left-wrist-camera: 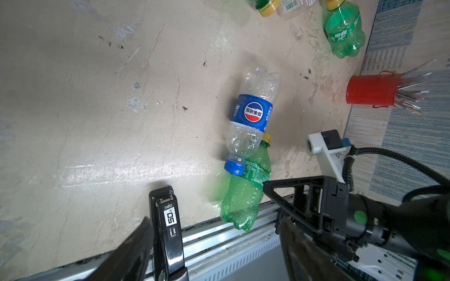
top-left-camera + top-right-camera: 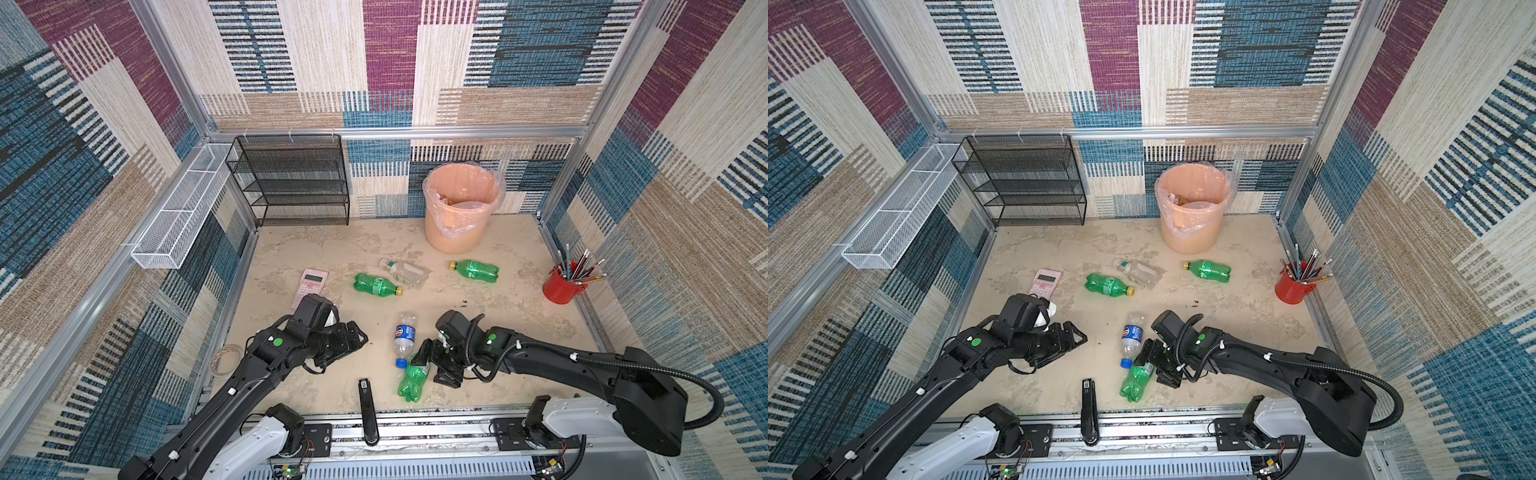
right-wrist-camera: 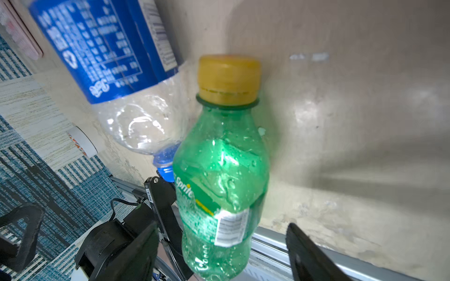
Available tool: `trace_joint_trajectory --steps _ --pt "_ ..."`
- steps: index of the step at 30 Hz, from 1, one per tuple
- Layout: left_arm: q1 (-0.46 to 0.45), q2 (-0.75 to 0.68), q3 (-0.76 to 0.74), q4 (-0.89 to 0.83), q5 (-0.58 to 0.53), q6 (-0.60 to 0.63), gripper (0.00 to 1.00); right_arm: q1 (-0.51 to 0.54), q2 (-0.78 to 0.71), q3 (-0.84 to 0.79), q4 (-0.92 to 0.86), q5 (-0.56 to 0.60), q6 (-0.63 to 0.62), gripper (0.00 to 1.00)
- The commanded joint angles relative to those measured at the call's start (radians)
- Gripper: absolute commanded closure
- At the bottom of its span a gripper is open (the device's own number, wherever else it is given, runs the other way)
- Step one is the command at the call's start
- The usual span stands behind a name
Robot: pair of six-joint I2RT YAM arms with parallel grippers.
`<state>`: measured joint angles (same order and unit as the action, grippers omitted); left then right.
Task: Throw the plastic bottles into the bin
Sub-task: 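Grasp the small green Sprite bottle with the right gripper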
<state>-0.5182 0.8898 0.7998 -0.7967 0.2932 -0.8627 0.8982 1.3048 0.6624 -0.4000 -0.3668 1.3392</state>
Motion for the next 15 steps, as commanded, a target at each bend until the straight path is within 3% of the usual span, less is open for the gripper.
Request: trace_joint_trajectory --steps 1,15 --pt "0.001 -0.003 -0.001 -0.009 0.018 0.044 0.17 0.016 0.019 -0.006 0.061 0.030 0.056 0.17" --pt "0.001 -0.011 0.007 -0.016 0.019 0.062 0.17 0.026 0.098 -0.033 0.147 0.041 0.076 0.31"
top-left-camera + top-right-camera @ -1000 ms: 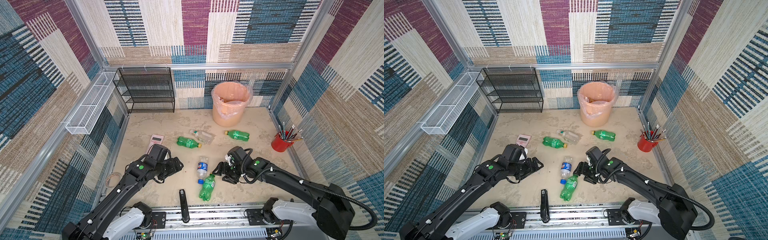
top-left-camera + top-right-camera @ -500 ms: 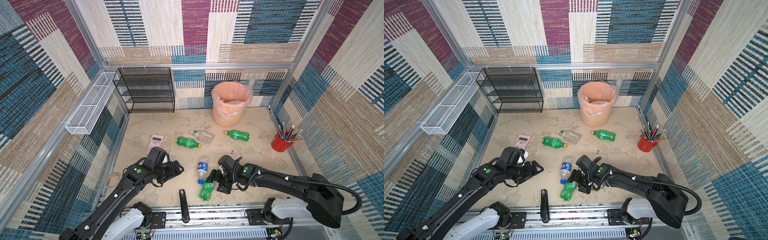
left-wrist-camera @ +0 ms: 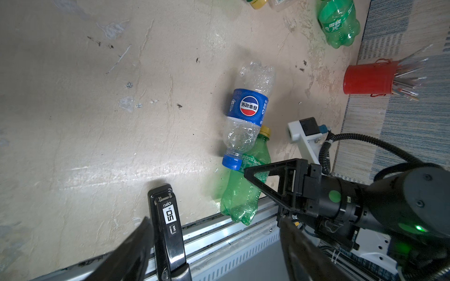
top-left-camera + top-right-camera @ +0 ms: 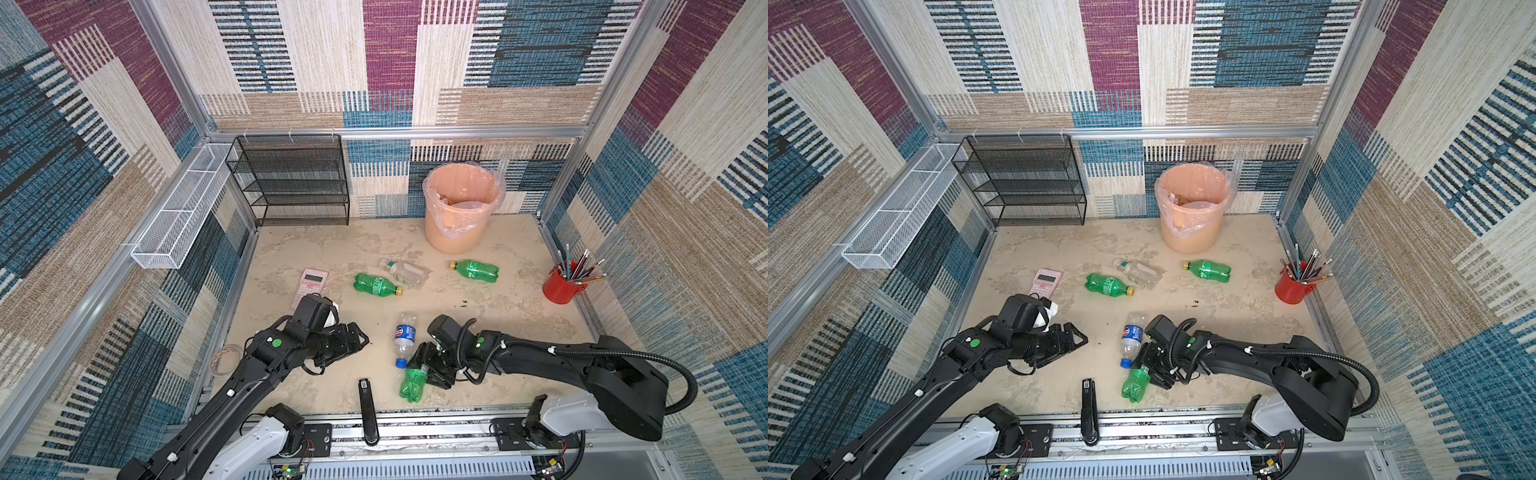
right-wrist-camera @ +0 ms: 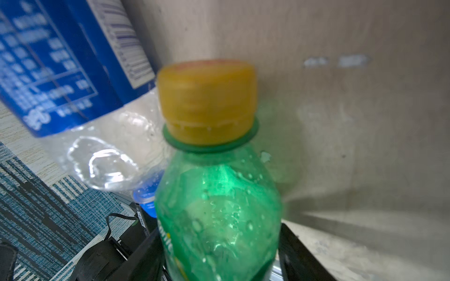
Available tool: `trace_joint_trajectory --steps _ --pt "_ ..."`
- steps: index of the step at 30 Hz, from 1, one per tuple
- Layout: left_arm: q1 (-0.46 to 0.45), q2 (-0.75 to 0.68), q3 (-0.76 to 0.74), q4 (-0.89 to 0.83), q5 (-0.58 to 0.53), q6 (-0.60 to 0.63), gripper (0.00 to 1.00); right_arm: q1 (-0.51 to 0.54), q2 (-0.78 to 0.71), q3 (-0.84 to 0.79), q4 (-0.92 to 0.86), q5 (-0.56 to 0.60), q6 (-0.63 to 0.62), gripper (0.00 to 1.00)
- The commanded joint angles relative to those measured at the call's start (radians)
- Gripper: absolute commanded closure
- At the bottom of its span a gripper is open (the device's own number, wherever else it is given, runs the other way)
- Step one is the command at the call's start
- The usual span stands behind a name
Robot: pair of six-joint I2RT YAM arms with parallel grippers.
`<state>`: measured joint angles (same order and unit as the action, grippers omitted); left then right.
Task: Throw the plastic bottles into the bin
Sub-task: 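Grasp the small green Sprite bottle with the right gripper, then carry the Sprite bottle over the bin and open the right gripper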
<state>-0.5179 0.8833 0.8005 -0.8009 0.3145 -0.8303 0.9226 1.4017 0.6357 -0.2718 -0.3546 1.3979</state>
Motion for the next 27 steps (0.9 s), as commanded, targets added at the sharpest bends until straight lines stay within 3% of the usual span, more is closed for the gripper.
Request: trace_joint_trajectory --steps 1,5,15,27 --pt "0.001 -0.005 0.008 -0.014 -0.005 0.029 0.17 0.002 -0.004 -0.009 0.017 0.032 0.019 0.34" --pt "0.001 -0.006 0.009 -0.013 -0.014 0.025 0.17 0.001 -0.039 -0.014 -0.011 0.055 0.019 0.42" --pt "0.001 0.010 0.002 0.030 -0.047 -0.016 0.17 -0.024 -0.260 -0.015 -0.186 0.177 0.009 0.46" --pt "0.001 0.086 0.028 0.100 -0.063 -0.082 0.17 -0.183 -0.443 0.058 -0.144 0.353 -0.233 0.47"
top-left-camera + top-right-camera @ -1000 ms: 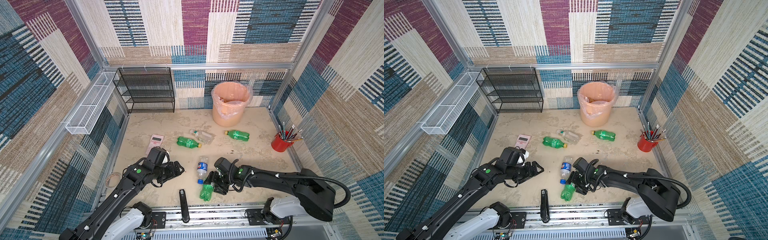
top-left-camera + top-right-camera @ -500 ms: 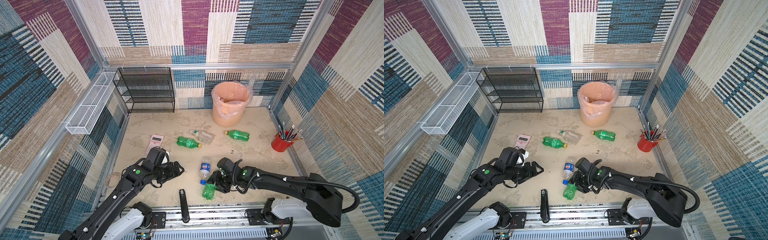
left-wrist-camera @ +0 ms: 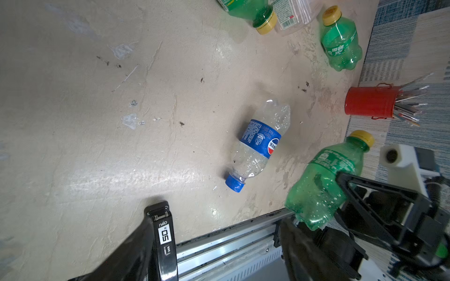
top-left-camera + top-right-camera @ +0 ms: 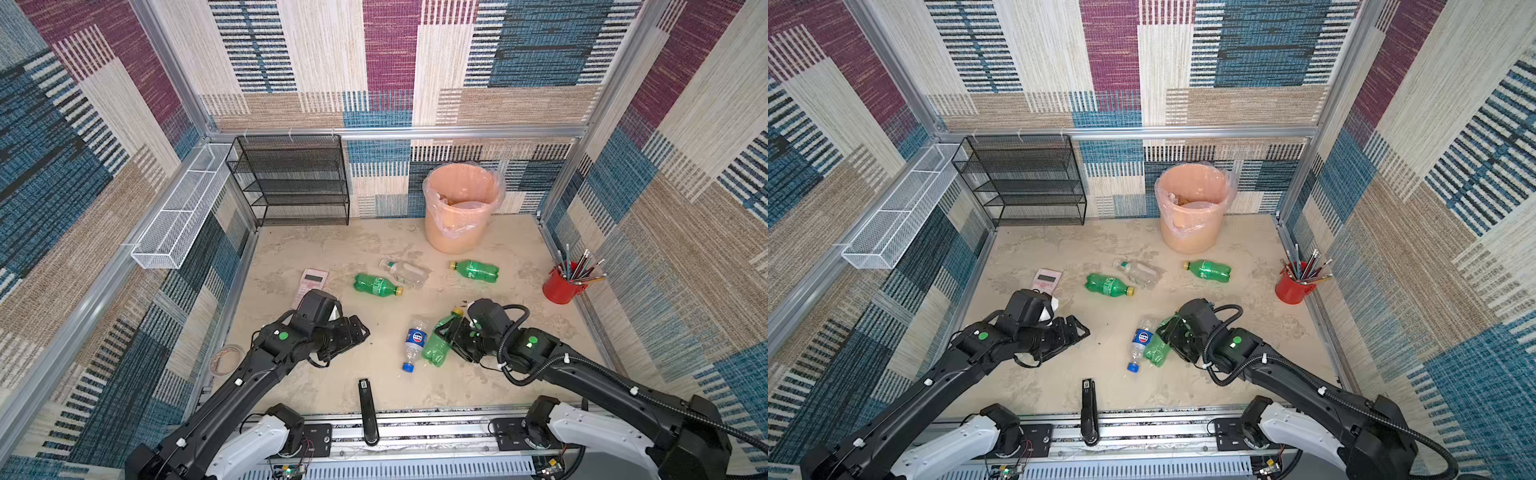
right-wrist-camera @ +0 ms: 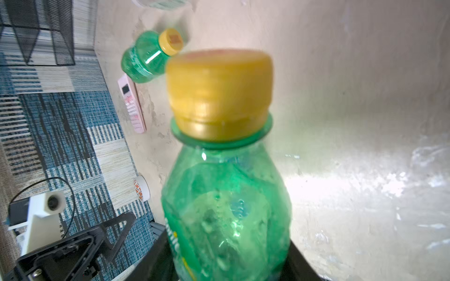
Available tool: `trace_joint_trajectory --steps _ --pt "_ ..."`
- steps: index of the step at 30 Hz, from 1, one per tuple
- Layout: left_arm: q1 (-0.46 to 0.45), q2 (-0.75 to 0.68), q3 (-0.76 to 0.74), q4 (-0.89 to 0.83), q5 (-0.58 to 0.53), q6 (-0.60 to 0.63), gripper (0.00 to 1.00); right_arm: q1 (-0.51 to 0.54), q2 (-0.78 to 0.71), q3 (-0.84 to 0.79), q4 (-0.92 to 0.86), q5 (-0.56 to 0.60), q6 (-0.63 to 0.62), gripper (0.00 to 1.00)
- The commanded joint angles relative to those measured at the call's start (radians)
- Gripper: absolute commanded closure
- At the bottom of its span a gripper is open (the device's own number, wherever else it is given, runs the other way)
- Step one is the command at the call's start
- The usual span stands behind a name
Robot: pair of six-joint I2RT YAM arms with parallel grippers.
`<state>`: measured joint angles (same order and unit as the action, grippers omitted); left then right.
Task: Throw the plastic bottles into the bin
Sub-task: 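Carry the Sprite bottle over the bin and open the right gripper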
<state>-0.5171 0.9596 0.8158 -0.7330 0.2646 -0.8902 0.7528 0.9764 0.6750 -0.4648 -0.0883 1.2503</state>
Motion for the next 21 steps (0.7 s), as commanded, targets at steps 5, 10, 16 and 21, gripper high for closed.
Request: trace_joint_trajectory --steps 5,10,16,21 --pt "0.001 0.013 0.006 0.063 -0.019 -0.050 0.17 -0.058 -0.069 0.044 0.097 0.182 -0.172 0.48" --pt "0.002 0.028 0.011 0.080 -0.019 -0.067 0.17 -0.113 -0.097 0.066 0.161 0.246 -0.273 0.49" --pt "0.002 0.061 0.047 0.079 -0.029 -0.063 0.17 -0.196 -0.080 0.139 0.240 0.278 -0.420 0.48" --pt "0.002 0.059 0.071 0.067 -0.053 -0.064 0.17 -0.279 -0.029 0.229 0.314 0.286 -0.547 0.48"
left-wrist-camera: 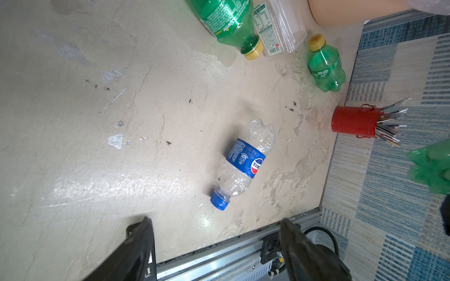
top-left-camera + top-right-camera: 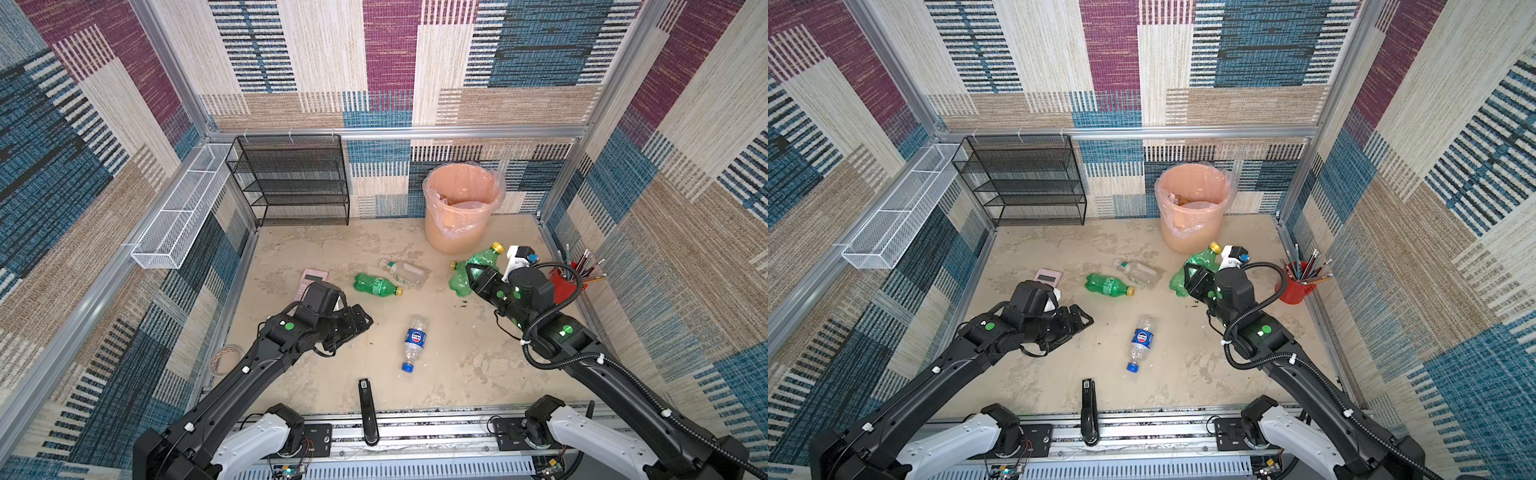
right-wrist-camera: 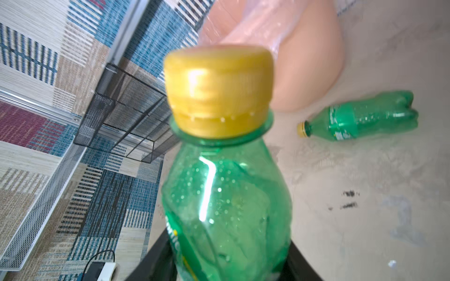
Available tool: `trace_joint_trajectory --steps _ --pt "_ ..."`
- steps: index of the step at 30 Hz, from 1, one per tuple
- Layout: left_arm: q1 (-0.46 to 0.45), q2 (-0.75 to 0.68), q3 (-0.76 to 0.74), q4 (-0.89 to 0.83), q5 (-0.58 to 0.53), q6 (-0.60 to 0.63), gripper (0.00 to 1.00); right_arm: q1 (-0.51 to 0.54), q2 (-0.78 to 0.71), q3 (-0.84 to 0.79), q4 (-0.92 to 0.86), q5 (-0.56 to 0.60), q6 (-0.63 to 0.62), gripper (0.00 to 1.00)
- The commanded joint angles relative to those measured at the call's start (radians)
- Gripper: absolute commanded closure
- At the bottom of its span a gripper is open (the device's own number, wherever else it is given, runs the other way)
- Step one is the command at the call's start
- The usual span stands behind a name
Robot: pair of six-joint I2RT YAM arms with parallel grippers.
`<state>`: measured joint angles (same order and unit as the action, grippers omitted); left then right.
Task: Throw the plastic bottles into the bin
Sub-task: 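Carry the Sprite bottle over the bin and open the right gripper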
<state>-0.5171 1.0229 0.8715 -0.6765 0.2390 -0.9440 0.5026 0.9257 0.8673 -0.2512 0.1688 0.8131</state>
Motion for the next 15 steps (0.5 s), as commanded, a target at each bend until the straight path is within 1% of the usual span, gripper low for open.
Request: trace_joint_trajectory --steps 1,3,5,7,8,9,10,11,12,13,14,15 --pt "0.001 -0.010 0.017 0.011 -0.034 -0.013 0.17 -0.055 0.049 0.069 0.120 0.022 -0.137 0.48" --pt "0.002 -0.016 0.020 0.012 -0.043 -0.018 0.17 -0.113 0.120 0.148 0.161 -0.008 -0.181 0.48" --pt "0.002 -0.020 0.028 0.011 -0.050 -0.022 0.17 -0.181 0.235 0.284 0.206 -0.043 -0.228 0.48" --pt "0.002 -0.021 0.035 0.010 -0.059 -0.024 0.17 -0.250 0.403 0.522 0.209 -0.087 -0.266 0.46" --pt "0.002 -0.021 0.038 0.009 -0.062 -0.025 0.17 -0.274 0.500 0.661 0.171 -0.097 -0.281 0.44" --pt "0.002 -0.017 0.042 0.012 -0.064 -0.024 0.17 -0.294 0.625 0.874 0.087 -0.104 -0.296 0.37" --pt "0.002 -0.014 0.045 0.012 -0.064 -0.024 0.17 -0.308 0.740 1.088 -0.016 -0.115 -0.305 0.26" --pt "0.002 -0.010 0.053 0.010 -0.063 -0.023 0.17 -0.312 0.851 1.314 -0.136 -0.117 -0.320 0.17" --pt "0.003 -0.003 0.063 0.007 -0.061 -0.019 0.17 -0.312 0.967 1.563 -0.271 -0.124 -0.343 0.12" --pt "0.002 0.001 0.071 0.004 -0.062 -0.015 0.17 -0.312 1.057 1.766 -0.385 -0.133 -0.348 0.09" --pt "0.002 0.002 0.073 0.001 -0.066 -0.011 0.17 -0.312 1.128 1.940 -0.478 -0.142 -0.351 0.07" --pt "0.003 0.000 0.072 0.000 -0.071 -0.009 0.17 -0.311 1.174 2.075 -0.549 -0.149 -0.351 0.06"
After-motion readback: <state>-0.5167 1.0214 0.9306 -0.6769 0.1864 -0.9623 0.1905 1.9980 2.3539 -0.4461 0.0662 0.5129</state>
